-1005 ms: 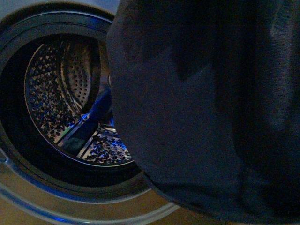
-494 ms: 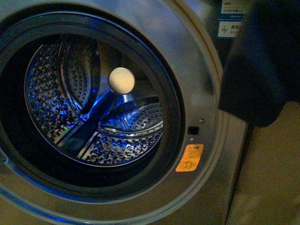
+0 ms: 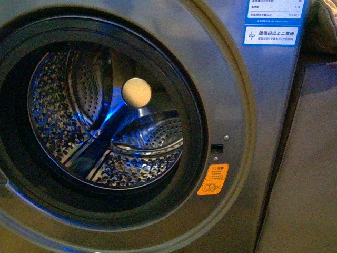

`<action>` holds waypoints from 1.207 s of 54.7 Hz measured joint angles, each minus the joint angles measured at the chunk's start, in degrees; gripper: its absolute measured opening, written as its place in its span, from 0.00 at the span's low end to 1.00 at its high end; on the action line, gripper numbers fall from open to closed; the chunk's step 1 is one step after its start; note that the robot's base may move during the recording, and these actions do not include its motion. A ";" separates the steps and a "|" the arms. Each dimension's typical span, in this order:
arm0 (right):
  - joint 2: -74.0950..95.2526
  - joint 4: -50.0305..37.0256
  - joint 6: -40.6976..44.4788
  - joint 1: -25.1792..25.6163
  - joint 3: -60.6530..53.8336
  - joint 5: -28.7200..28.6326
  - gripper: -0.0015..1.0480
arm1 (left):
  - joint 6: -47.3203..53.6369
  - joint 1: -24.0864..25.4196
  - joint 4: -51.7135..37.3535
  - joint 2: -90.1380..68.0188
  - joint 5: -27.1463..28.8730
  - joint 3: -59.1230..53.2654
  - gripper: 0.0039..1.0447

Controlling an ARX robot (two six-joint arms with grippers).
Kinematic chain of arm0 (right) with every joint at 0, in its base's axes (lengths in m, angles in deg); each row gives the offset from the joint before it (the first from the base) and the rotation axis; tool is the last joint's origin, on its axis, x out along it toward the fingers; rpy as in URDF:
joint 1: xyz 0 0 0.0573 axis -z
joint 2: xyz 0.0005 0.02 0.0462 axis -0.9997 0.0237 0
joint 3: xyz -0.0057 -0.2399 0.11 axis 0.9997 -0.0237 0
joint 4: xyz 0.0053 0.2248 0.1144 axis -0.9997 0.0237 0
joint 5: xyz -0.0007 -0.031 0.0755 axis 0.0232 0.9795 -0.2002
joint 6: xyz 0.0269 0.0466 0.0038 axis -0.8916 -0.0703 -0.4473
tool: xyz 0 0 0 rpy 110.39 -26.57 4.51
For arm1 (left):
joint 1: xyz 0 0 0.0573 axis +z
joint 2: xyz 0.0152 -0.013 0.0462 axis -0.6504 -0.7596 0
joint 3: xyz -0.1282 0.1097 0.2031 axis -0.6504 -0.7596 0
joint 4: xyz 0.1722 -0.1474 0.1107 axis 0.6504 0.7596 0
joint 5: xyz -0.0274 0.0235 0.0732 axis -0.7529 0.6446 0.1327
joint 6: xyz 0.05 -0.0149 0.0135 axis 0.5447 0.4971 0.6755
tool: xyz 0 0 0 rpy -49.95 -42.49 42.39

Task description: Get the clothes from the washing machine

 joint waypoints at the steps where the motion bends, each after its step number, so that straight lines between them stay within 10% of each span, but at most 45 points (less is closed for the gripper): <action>1: 0.72 0.74 0.70 0.87 -0.02 -0.31 0.05 | 0.00 0.00 0.00 0.00 0.00 0.00 0.94; 24: 11.67 12.57 9.07 12.04 -10.91 -8.76 0.06 | 0.00 0.00 0.00 0.02 0.00 0.09 0.94; 50: 21.27 15.93 15.63 9.77 -20.57 -4.55 0.93 | -0.02 0.00 -0.02 0.02 0.00 0.09 0.94; 66: 15.19 12.79 9.44 9.49 -19.26 -5.86 0.93 | -0.02 0.00 -0.02 0.04 0.00 0.09 0.94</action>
